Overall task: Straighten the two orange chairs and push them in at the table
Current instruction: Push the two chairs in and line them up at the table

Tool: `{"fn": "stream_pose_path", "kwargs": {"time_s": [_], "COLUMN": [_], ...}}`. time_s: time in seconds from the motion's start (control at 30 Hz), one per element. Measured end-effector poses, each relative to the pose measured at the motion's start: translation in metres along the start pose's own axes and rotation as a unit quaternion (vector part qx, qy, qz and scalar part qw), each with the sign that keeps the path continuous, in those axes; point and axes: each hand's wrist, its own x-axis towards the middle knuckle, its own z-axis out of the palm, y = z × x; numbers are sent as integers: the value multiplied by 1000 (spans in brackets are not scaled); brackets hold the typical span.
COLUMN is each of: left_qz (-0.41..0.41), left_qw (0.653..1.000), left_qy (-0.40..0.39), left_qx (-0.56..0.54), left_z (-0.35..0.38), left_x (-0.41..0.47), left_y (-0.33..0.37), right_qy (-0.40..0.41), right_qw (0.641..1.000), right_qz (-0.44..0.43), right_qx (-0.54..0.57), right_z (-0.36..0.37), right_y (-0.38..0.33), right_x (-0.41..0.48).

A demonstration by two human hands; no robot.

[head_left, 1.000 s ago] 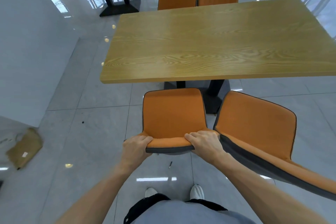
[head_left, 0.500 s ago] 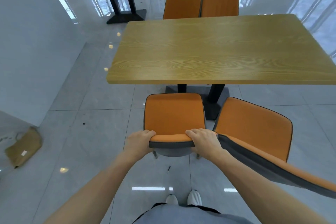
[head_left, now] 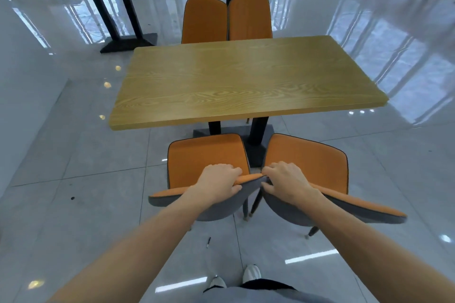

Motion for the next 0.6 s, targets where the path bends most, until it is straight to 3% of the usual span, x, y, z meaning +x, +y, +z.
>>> {"fn": "stream_pose_path", "kwargs": {"time_s": [0.17,0.37,0.6], "left_qz": [75,142,103], "left_qw": [997,988,993], "left_qy": [27,29,-25], "left_qx": [19,46,59], "left_z": [-2,25,63], "left_x": [40,86,124], "left_y": [54,123,182], "right_qy": [24,-2,-83], "right_qw": [996,988,987], "right_qz": [87,156,128], "right_qx": [-11,-7,53], "right_z": [0,23,60], "right_y": [43,99,175], "right_x": [-45,-87,-131]}}
